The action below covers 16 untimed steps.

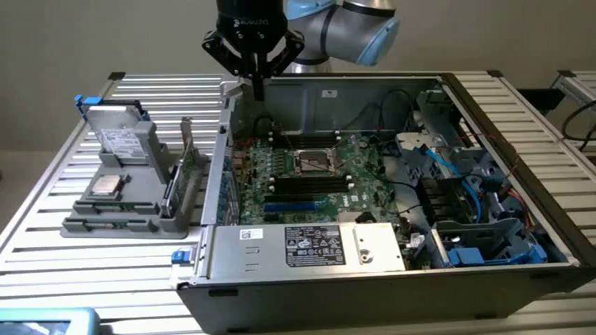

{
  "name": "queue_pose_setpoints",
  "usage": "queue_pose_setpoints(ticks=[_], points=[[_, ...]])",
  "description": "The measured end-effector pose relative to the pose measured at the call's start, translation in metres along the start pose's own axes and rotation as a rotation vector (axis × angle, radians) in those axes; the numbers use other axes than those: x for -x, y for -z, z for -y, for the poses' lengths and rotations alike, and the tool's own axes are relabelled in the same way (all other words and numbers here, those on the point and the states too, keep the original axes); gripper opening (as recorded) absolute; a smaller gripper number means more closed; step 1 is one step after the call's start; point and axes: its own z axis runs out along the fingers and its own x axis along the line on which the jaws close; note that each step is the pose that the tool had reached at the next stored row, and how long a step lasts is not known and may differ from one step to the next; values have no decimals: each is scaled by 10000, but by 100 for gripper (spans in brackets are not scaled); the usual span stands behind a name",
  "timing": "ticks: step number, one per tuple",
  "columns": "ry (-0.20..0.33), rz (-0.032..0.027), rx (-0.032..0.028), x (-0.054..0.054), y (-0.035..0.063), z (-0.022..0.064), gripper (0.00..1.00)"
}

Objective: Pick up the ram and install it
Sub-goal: 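Reach for the ram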

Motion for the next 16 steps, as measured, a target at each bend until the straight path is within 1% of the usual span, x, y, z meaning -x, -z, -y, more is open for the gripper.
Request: queue_pose_setpoints(ticks=[12, 14, 16], points=[[-1, 0, 0, -6, -7, 1, 11], [-1, -9, -2, -18, -18, 5, 11], [-1, -14, -3, -62, -28, 16, 11]])
